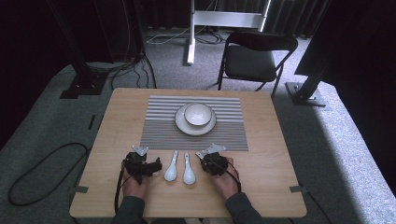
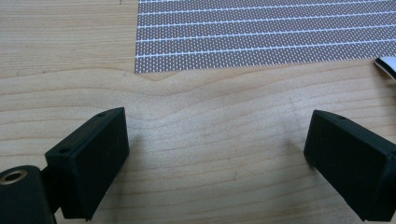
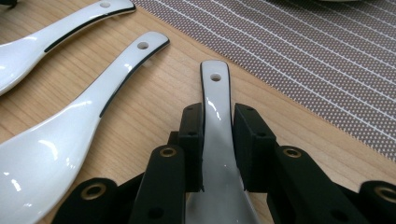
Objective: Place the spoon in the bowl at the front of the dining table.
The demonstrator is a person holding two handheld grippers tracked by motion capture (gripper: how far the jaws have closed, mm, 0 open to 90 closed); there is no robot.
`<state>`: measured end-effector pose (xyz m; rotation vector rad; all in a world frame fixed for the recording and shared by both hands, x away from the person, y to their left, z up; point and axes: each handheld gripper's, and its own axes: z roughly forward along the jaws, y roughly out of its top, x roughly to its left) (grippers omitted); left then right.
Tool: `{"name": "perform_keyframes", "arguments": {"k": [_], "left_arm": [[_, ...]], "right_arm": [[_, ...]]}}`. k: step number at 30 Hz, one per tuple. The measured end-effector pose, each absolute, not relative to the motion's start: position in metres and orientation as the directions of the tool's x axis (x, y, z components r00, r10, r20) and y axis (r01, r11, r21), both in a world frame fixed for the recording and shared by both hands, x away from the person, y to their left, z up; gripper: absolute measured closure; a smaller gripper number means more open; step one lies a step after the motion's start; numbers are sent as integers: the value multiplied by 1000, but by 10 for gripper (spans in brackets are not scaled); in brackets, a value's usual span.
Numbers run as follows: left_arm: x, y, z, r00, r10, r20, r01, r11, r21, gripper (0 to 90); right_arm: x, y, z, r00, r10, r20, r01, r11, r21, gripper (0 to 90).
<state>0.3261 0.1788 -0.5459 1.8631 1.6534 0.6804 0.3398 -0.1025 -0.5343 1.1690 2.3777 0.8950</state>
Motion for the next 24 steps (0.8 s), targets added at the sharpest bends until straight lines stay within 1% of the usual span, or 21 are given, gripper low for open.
{"name": "perform_keyframes", "arguments": {"k": [9, 24], "left_arm": [[326, 179, -546, 116, 993, 11, 712, -91, 696, 69], [326, 178, -546, 116, 993, 10, 712, -91, 696, 70]], "right_arm": [[337, -106, -533, -598, 801, -26, 568, 447, 691, 739], [334, -112, -509, -591, 806, -22, 519, 402, 754, 740]]}}
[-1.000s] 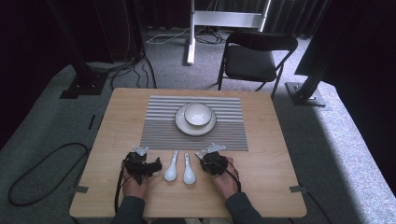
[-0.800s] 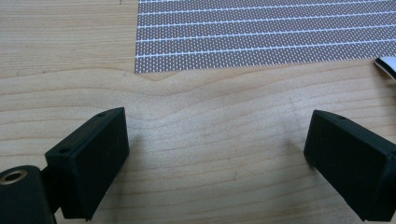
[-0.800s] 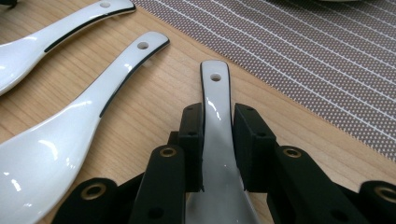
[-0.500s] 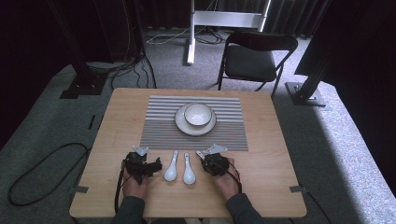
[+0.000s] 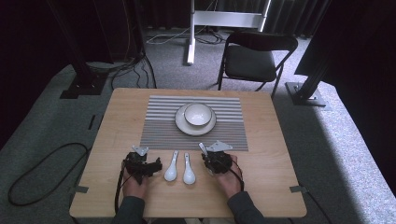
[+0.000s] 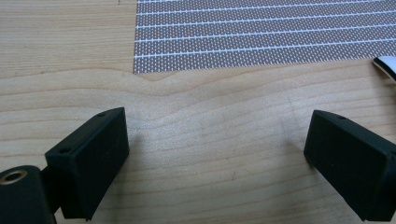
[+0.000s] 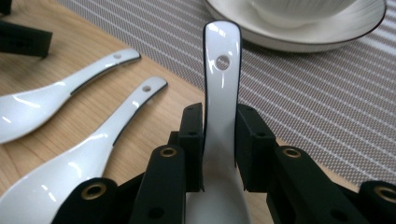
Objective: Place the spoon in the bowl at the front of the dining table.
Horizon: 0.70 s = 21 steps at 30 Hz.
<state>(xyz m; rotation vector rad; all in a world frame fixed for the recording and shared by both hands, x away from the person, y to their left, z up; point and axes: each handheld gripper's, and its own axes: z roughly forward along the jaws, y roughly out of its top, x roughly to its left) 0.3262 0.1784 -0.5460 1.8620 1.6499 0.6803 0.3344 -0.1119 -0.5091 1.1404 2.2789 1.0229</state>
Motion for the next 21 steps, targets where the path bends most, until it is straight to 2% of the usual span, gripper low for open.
{"name": "perform_keyframes", "arguments": {"k": [21], "left_arm": [[326, 178, -546, 116, 993, 13, 714, -93, 694, 69]], "right_arm": [[341, -125, -499, -558, 830, -1, 524, 353, 775, 741]]}}
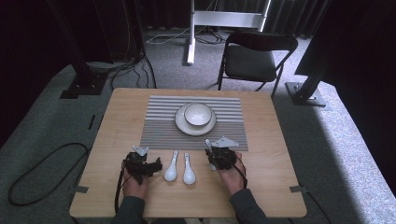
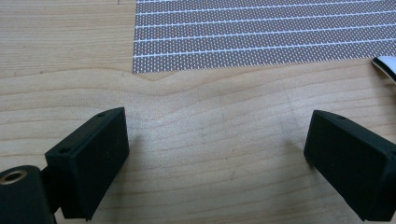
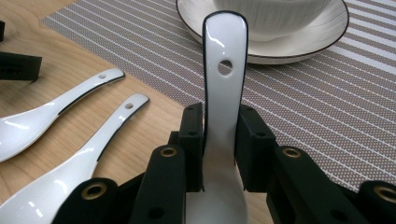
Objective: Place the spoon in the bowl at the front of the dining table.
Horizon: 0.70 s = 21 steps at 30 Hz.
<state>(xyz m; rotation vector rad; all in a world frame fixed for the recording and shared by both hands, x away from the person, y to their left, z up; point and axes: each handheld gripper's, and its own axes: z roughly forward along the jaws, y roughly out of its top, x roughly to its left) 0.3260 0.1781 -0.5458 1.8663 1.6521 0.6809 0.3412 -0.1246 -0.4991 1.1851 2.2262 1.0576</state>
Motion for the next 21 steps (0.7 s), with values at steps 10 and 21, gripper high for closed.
{"name": "perform_keyframes", "arguments": {"k": [10, 21], "left_arm": [[326, 178, -546, 116, 993, 13, 714, -93, 694, 69], [326, 178, -546, 115, 993, 14, 714, -92, 694, 69]], "right_arm": [[345, -129, -495, -549, 836, -5, 524, 348, 777, 742], [349, -125, -483, -551, 834, -15, 504, 347, 791, 742]]}}
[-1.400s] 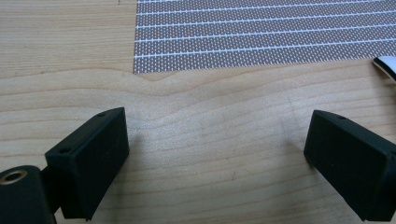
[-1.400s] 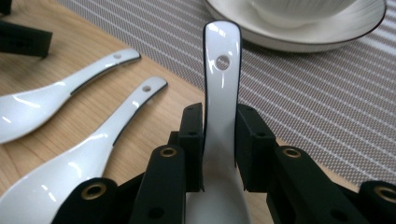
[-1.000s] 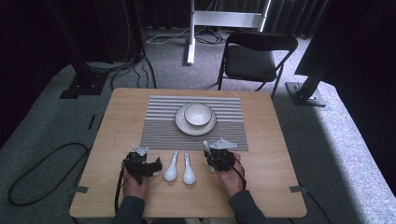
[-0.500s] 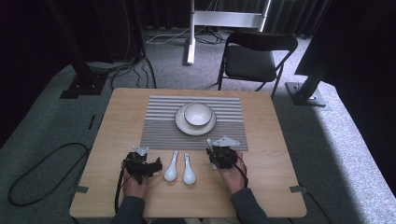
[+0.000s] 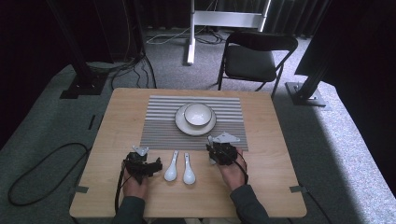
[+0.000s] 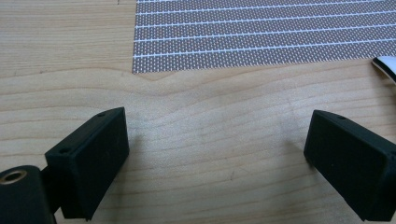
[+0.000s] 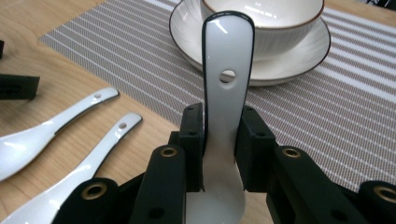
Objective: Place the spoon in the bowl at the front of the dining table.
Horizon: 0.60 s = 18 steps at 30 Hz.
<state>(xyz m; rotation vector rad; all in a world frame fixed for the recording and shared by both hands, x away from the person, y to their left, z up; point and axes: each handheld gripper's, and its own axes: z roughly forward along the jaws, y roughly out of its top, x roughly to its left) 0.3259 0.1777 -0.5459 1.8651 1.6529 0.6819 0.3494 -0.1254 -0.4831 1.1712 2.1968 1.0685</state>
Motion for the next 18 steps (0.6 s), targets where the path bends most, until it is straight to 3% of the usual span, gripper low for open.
{"name": "perform_keyframes", "arguments": {"k": [18], "left_arm": [[326, 178, -546, 114, 993, 15, 715, -92, 693, 69]], "right_arm": [[362, -126, -465, -551, 833, -45, 471, 356, 807, 743]]}}
